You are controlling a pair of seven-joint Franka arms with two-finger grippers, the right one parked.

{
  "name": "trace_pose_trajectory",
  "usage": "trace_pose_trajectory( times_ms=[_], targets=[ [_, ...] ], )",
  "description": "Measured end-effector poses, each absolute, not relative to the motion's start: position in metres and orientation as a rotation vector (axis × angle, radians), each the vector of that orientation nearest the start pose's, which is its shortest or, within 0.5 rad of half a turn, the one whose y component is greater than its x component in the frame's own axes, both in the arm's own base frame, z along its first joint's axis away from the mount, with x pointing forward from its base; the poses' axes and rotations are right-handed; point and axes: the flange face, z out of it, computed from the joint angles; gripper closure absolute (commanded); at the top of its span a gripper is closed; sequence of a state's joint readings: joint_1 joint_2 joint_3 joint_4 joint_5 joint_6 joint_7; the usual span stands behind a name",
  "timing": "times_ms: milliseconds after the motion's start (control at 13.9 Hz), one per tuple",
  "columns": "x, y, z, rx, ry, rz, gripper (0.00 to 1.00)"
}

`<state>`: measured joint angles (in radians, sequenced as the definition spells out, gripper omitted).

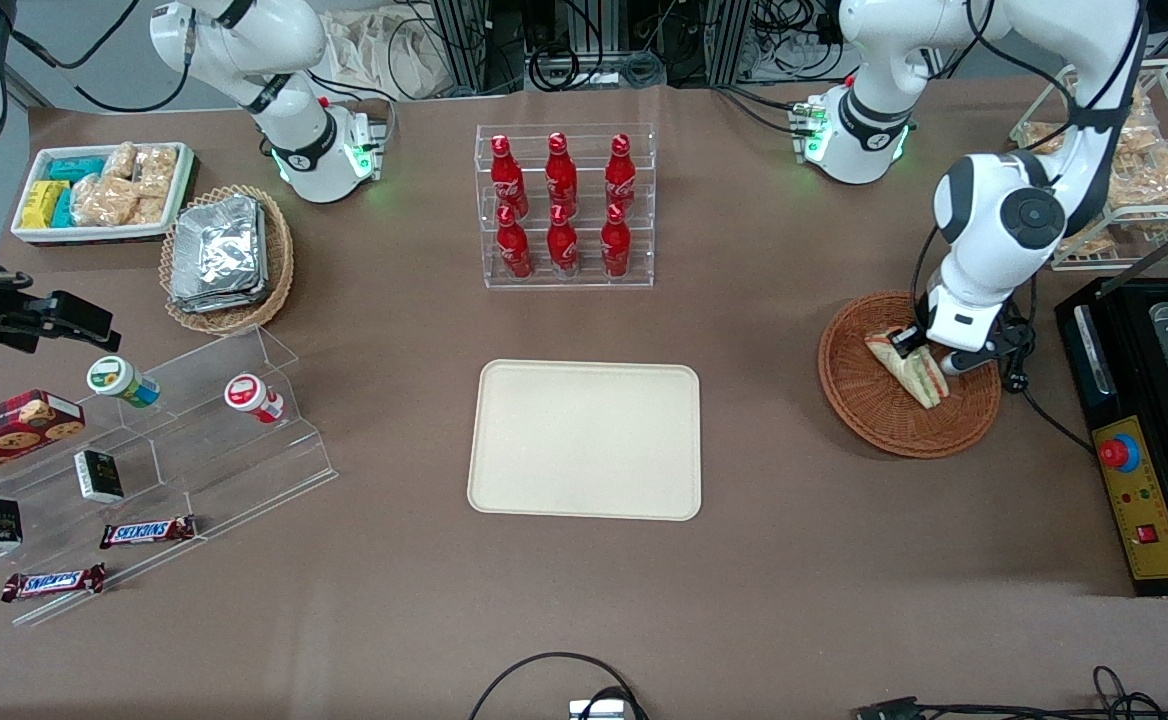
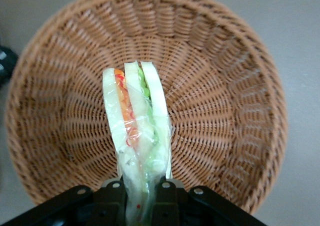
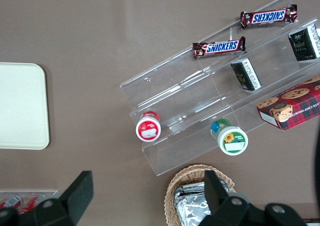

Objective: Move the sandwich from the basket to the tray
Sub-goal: 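Close the left gripper on the sandwich's crust edge, then lift the sandwich out of the basket and carry it toward the cream tray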

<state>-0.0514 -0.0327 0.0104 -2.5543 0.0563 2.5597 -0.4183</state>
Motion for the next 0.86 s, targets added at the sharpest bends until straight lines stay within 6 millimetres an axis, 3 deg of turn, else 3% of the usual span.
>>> trace_pose_trajectory(
  times_ms=[288,505,649,865],
  targets=[
    [0.472,-0.031,0.357,-3.094,-0.199,-0.058,0.91],
    [0.486,-0.095,0.392,-3.088,0.059,-0.109,0.9],
    [0.487,-0.147,0.398,-3.082,0.21,-0.134,0.88],
    [0.493,-0.201,0.397,-3.087,0.36,-0.143,0.86]
  ],
)
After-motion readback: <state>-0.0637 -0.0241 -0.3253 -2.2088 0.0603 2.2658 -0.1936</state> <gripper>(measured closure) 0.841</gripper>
